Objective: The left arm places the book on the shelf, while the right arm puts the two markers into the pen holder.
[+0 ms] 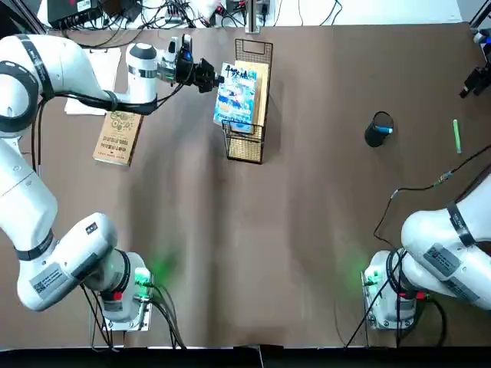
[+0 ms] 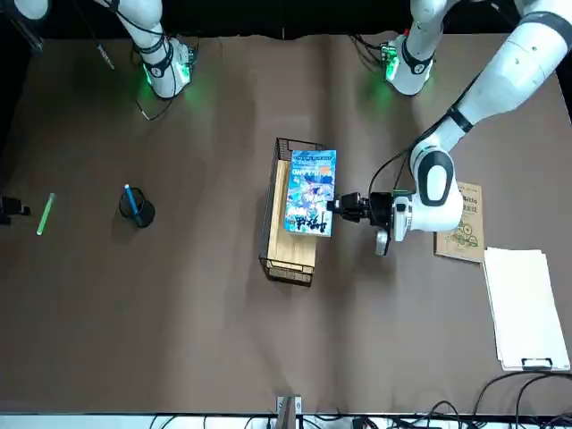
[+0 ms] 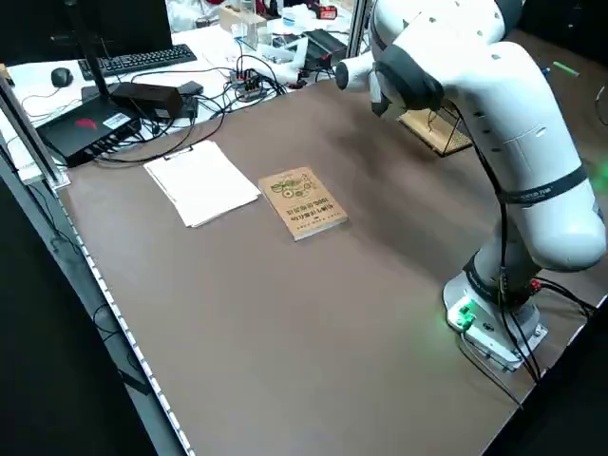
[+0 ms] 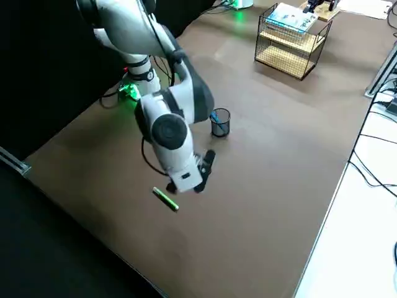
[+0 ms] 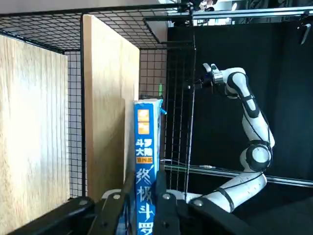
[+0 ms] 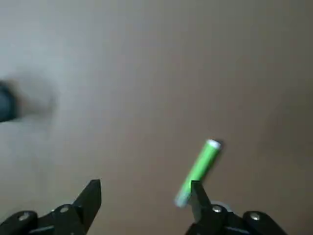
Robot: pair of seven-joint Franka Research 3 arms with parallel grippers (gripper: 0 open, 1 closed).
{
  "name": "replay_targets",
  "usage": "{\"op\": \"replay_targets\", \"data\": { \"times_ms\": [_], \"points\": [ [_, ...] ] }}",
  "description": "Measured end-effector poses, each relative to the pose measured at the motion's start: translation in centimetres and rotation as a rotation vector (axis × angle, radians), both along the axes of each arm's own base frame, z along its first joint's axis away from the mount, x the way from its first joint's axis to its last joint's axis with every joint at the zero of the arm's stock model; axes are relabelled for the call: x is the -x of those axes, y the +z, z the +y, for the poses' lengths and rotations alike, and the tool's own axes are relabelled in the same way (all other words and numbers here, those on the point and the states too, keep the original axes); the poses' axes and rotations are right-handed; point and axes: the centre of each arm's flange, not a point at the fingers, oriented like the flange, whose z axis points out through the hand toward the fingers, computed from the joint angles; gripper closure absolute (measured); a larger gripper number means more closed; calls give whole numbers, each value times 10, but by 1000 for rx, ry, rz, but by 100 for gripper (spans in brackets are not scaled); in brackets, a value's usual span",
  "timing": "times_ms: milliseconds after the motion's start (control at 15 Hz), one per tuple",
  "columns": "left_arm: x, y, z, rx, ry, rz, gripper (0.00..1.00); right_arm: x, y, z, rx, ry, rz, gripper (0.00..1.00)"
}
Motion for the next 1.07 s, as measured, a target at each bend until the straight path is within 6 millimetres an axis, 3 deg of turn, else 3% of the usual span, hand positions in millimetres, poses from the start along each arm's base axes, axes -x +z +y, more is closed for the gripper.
{"op": "replay_targets", "data": {
  "times_ms": [133, 267, 467, 600, 733, 1067],
  "points": [
    [-1, -5, -3, -5, -4, -3, 81, 5, -17, -18, 54, -50, -25, 19],
    [-1, -9, -4, -4, -9, -19, 81, 11, -44, -32, 77, -96, -37, 32],
    [0, -15, -4, 7, -6, -31, 81, 20, -81, -44, 91, -191, -26, 33],
    [1, -20, -6, 15, -4, -33, 81, 21, -98, -46, 99, -230, -24, 33],
    [1, -28, -10, 10, -3, -28, 81, 23, -112, -45, 95, -253, -9, 44],
    [0, -35, -19, 11, -5, -44, 81, 27, -138, -45, 101, -308, 3, 48]
  ]
}}
